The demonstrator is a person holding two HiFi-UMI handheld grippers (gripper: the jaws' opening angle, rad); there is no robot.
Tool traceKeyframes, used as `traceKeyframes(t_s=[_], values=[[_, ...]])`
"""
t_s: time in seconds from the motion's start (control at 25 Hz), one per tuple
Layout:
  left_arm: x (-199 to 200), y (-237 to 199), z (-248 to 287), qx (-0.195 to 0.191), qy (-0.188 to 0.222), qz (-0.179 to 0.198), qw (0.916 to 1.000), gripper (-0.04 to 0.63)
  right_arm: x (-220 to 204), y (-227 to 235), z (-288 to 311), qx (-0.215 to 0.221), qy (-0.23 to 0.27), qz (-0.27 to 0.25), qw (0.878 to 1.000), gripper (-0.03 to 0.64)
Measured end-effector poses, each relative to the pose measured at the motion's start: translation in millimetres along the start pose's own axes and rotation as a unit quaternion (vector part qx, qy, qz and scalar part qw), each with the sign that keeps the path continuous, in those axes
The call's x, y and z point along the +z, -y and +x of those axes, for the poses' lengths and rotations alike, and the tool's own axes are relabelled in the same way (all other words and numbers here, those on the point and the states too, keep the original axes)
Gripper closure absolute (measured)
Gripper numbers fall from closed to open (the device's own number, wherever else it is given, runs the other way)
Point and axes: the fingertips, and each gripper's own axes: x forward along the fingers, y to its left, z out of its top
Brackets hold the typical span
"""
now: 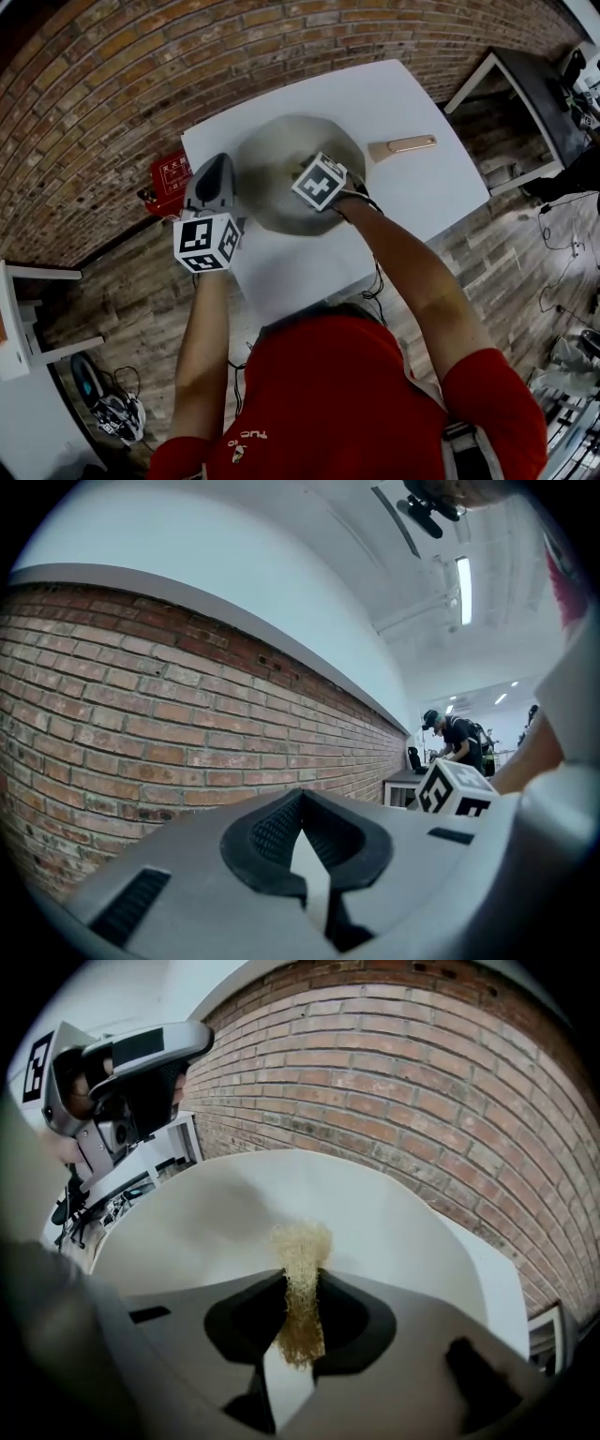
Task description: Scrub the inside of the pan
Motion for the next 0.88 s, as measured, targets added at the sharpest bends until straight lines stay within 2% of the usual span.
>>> traceKeyframes(t_s=[0.28, 0.44, 0.64, 0.88], values=[[2, 4, 6, -0.009, 0.005, -0.004, 0.9999, 0.581, -2, 19, -25, -0.021, 0.010, 0.017, 1.000, 0.529], [2, 2, 7, -0.007, 0.007, -0.009, 0.9999, 0.581, 19, -11, -43, 0.004, 0.047, 0.001, 0.999, 0.529], [0, 5, 12, -0.013, 0.006, -0.009, 0.9999, 0.581, 38, -58, -46, 0.041, 0.066, -0.010, 0.997, 0.529], [-1, 17, 14, -0.020, 0.006, -0.008, 0.9997, 0.581, 27, -79, -35, 0.046, 0.035, -0.047, 0.997, 0.529]])
